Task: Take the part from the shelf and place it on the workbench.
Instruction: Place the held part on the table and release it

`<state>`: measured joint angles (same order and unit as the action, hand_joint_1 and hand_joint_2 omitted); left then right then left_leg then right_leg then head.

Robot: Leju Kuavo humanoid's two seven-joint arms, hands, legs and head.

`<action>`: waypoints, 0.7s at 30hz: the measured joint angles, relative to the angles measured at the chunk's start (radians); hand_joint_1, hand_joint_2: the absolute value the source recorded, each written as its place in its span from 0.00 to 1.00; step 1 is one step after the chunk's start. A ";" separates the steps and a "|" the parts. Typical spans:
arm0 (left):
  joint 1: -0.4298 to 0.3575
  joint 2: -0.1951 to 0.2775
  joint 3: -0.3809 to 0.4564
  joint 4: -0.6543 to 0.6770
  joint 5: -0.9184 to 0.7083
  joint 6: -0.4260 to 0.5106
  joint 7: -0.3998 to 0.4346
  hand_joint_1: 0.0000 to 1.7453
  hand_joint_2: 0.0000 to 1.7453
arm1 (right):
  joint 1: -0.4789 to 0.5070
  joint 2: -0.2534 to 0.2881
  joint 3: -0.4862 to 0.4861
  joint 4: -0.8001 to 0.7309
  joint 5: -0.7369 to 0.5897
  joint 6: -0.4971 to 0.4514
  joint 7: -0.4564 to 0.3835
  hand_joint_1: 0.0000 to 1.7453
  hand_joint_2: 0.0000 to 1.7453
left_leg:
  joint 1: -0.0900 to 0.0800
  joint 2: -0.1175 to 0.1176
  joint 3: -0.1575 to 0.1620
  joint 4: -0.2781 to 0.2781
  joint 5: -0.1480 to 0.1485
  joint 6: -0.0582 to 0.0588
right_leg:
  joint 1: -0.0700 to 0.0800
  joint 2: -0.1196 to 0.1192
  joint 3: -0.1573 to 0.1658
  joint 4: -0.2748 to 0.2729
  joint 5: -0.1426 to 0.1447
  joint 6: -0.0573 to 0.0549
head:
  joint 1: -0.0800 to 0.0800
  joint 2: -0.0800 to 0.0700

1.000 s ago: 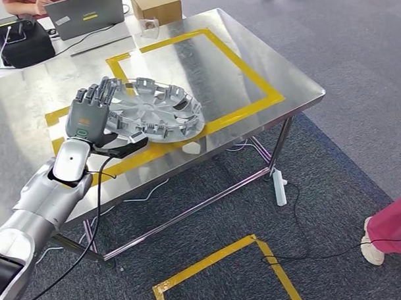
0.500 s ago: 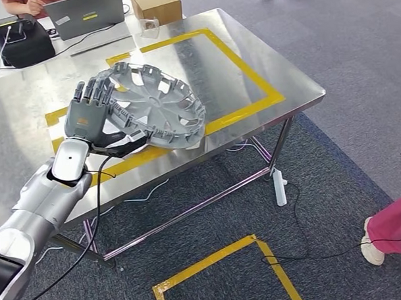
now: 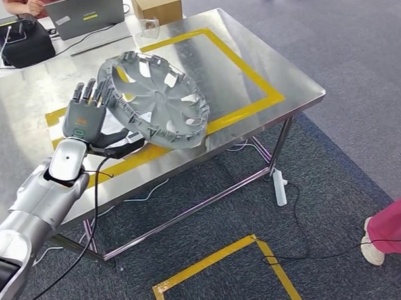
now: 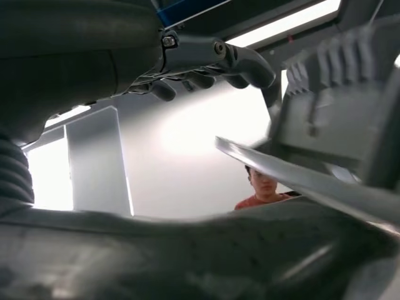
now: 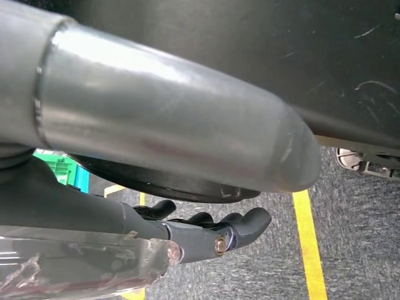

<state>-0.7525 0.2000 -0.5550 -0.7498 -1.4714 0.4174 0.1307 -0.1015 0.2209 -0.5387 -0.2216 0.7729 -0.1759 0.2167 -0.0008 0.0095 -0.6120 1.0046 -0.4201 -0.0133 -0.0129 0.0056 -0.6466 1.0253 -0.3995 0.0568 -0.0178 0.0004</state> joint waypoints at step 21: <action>0.000 0.017 0.018 -0.020 -0.004 -0.009 0.020 0.00 0.00 | 0.000 0.000 0.000 0.000 0.000 0.003 0.000 0.00 0.00 | -0.001 0.000 0.000 0.002 -0.001 0.002 | -0.001 0.000 0.001 -0.002 0.001 0.002 | 0.000 0.000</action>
<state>-0.7526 0.2166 -0.5367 -0.7694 -1.4752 0.4085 0.1505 -0.1016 0.2213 -0.5386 -0.2216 0.7729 -0.1724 0.2167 -0.0022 0.0095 -0.6124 1.0066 -0.4209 -0.0109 -0.0142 0.0056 -0.6458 1.0236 -0.3985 0.0585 -0.0178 0.0004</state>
